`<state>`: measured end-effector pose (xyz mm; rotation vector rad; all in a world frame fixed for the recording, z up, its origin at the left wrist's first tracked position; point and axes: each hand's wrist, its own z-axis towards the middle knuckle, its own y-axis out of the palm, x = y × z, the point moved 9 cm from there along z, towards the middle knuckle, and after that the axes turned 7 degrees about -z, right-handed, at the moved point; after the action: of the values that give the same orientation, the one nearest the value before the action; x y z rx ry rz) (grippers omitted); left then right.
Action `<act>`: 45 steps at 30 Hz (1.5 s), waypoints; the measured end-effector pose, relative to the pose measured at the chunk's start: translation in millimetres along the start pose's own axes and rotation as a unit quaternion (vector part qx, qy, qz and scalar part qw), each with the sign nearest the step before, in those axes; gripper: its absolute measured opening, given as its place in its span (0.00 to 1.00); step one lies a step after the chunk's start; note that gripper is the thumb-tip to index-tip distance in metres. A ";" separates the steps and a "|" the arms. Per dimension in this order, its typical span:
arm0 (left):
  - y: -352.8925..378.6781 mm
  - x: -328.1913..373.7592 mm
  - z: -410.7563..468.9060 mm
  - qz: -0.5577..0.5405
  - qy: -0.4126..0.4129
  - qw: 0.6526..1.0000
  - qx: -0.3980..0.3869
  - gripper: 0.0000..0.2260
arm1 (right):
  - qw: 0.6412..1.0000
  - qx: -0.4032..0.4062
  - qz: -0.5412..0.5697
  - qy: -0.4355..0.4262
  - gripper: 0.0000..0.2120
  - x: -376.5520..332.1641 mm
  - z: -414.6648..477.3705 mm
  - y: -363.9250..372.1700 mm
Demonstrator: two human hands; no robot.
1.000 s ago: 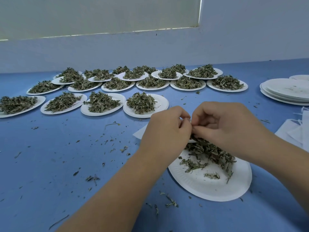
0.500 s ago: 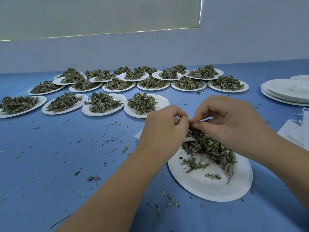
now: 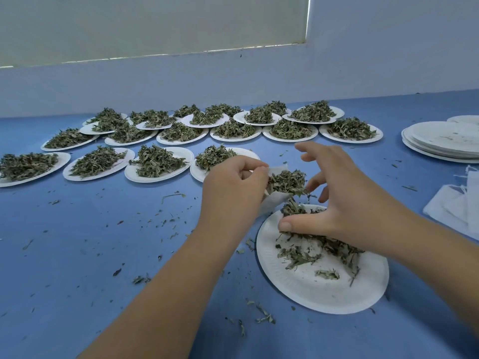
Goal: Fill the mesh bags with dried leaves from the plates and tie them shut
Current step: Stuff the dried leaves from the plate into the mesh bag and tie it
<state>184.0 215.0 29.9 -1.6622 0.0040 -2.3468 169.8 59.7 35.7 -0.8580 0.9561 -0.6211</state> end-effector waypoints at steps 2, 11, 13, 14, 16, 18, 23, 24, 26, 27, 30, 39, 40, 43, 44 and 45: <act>-2.7 -2.1 1.1 -0.003 -0.013 1.000 0.010 0.04 | 1.000 0.020 0.005 0.010 0.54 -0.7 0.9 3.6; -3.2 -3.7 0.5 -0.026 -0.027 0.999 0.024 0.04 | 0.992 0.109 0.070 0.008 0.38 -2.2 2.8 0.4; -2.2 -2.7 0.0 -0.019 -0.019 0.999 0.022 0.05 | 0.990 0.109 0.084 0.017 0.32 0.1 1.8 -1.3; -1.8 -2.4 -0.3 -0.018 -0.016 0.999 0.021 0.05 | 0.990 0.108 0.092 0.020 0.29 0.6 0.7 -2.2; -1.5 -2.0 -1.2 -0.016 -0.011 1.000 0.019 0.05 | 0.988 0.102 0.112 0.022 0.22 0.4 -0.9 -4.0; -1.6 -0.9 -1.8 -0.015 -0.003 1.000 0.018 0.05 | 0.985 0.100 0.137 0.026 0.18 1.0 -1.4 -6.1; -0.9 7.4 -3.7 0.010 0.037 0.999 0.018 0.05 | 0.978 0.095 0.182 0.036 0.13 3.8 -1.1 -11.2; -0.3 9.2 -4.2 0.017 0.045 0.999 0.018 0.05 | 0.978 0.099 0.183 0.034 0.12 3.6 -1.3 -13.5; 1.8 12.4 -5.2 0.026 0.058 0.998 0.015 0.06 | 0.977 0.109 0.181 0.029 0.10 3.0 -2.1 -18.6; 3.2 13.8 -5.9 0.030 0.064 0.997 0.012 0.06 | 0.977 0.115 0.178 0.028 0.10 2.9 -2.4 -20.5; 8.0 17.8 -9.5 0.038 0.082 0.996 0.001 0.08 | 0.982 0.135 0.128 0.028 0.09 1.0 -4.0 -25.5; 21.2 24.1 -16.3 0.100 0.135 0.985 -0.028 0.05 | 0.994 0.102 0.012 0.018 0.15 -10.8 -5.5 -19.5; 21.2 23.6 -16.3 0.102 0.133 0.985 -0.028 0.05 | 0.994 0.101 0.028 0.019 0.14 -11.2 -6.3 -19.2; 19.6 23.8 -16.0 0.092 0.130 0.987 -0.024 0.05 | 0.993 0.103 0.054 0.022 0.11 -11.8 -8.2 -19.8; 19.2 24.1 -16.0 0.086 0.130 0.987 -0.023 0.05 | 0.992 0.109 0.054 0.024 0.11 -11.6 -8.7 -20.6; 19.2 24.4 -15.9 0.083 0.129 0.988 -0.023 0.05 | 0.992 0.116 0.050 0.026 0.11 -11.5 -9.0 -21.0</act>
<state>165.8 188.9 44.1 -1.3083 0.2385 -2.4293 154.8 54.5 55.8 -0.5872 0.9471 -0.6561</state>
